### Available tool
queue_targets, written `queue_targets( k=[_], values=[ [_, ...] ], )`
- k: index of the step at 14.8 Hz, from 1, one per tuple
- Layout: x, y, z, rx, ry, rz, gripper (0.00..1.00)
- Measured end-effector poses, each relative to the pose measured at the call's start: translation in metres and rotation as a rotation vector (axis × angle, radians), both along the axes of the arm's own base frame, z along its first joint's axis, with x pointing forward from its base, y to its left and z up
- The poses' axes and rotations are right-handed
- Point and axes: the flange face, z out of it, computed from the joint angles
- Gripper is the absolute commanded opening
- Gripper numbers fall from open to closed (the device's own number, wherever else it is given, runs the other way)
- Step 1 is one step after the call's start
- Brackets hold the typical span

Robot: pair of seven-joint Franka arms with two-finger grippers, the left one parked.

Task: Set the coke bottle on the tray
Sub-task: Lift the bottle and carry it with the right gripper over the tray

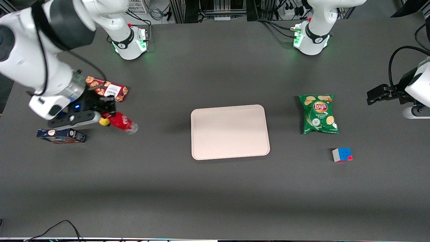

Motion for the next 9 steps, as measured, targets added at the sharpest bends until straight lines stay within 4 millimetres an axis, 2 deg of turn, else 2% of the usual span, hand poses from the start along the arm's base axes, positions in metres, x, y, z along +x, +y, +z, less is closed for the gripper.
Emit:
queue_targets(
  k=[2, 4, 6, 9],
  values=[
    [-0.012, 0.056, 0.006, 0.019, 0.000, -0.046, 0.00],
    [-0.018, 0.106, -0.005, 0.032, 0.024, -0.095, 0.00],
    [-0.020, 0.148, -0.027, 0.028, 0.057, -0.138, 0.00],
    [-0.019, 0.199, -0.074, -0.006, 0.083, -0.179, 0.00]
  ],
)
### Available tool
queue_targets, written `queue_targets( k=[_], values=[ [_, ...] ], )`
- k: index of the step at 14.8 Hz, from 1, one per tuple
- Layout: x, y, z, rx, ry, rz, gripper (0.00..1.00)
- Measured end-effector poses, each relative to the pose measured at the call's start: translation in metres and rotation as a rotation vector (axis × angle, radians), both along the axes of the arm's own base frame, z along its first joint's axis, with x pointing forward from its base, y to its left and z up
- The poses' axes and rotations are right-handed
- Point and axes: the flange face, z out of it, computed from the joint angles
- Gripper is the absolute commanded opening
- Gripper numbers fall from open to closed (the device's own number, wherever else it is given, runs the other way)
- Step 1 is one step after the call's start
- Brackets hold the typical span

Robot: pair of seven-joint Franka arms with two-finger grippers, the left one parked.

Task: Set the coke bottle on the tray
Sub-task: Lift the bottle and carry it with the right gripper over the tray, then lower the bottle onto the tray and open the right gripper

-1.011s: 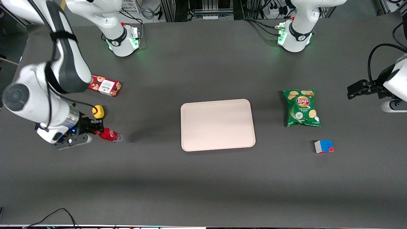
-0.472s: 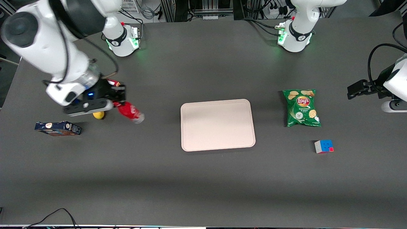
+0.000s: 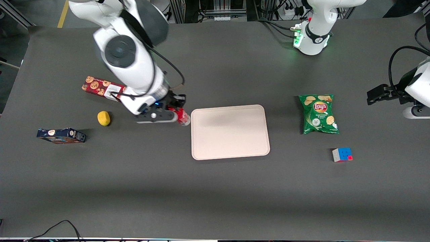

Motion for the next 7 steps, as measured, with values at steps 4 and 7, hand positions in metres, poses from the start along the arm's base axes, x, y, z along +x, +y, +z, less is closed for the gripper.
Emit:
queue_targets(
  k=[4, 7],
  values=[
    [0.016, 0.023, -0.061, 0.009, -0.007, -0.026, 0.00],
    [0.019, 0.027, -0.106, 0.007, -0.026, -0.032, 0.00]
  ],
)
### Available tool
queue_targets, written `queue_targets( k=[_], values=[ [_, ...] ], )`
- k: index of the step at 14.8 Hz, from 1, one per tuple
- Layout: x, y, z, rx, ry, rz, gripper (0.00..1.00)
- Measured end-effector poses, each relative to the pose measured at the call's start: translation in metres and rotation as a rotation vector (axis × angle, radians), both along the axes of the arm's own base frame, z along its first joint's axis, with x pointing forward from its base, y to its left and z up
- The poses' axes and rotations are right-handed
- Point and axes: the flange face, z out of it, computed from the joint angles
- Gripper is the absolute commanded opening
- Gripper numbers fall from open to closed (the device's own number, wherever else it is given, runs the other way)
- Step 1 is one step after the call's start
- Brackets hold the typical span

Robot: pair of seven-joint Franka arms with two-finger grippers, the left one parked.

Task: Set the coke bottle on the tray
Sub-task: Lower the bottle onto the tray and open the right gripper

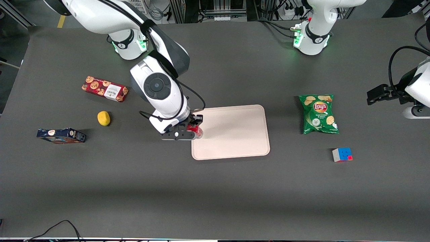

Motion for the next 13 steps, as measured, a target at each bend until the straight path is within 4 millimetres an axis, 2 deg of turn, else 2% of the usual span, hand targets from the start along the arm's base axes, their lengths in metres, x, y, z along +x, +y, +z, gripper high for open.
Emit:
queue_targets(
  k=[2, 4, 9, 11, 13],
  values=[
    [-0.002, 0.001, -0.024, -0.019, -0.003, -0.012, 0.00],
    [-0.004, 0.004, -0.036, -0.028, -0.005, -0.022, 0.00],
    [-0.005, 0.012, -0.046, -0.017, -0.008, -0.041, 0.00],
    [-0.006, 0.013, -0.046, -0.016, -0.008, -0.043, 0.04],
    [-0.007, 0.014, -0.047, -0.018, -0.009, -0.053, 0.12]
  ],
)
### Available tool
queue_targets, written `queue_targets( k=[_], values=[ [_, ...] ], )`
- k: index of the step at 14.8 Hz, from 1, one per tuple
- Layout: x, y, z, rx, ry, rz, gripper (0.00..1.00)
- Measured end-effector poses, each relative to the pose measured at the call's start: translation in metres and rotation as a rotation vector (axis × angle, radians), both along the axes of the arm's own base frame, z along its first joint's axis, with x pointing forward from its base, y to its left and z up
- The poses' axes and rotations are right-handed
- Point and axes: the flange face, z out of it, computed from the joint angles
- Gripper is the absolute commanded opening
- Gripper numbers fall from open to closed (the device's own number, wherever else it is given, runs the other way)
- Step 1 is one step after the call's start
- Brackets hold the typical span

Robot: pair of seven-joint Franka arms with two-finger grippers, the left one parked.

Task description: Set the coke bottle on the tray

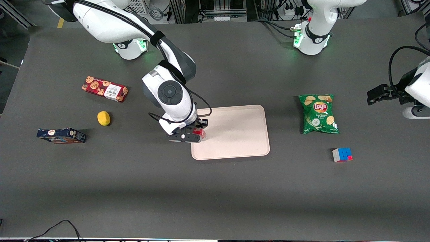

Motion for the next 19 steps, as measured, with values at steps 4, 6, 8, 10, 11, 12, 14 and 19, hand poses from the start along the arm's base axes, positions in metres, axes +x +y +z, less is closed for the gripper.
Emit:
queue_targets(
  k=[4, 6, 8, 10, 11, 12, 14, 19],
  values=[
    [0.001, 0.000, -0.005, -0.010, -0.007, -0.011, 0.72],
    [0.001, 0.001, -0.006, -0.007, -0.010, -0.012, 0.94],
    [0.002, 0.002, -0.004, -0.002, -0.015, -0.013, 1.00],
    [0.002, 0.002, -0.003, 0.000, -0.017, -0.016, 1.00],
    [0.002, 0.003, -0.001, 0.002, -0.020, -0.019, 1.00],
    [0.003, 0.003, 0.003, 0.005, -0.026, -0.020, 1.00],
    [0.007, 0.001, 0.023, 0.019, -0.055, -0.026, 1.00],
    [0.022, -0.058, 0.122, 0.019, -0.125, -0.021, 1.00]
  ],
)
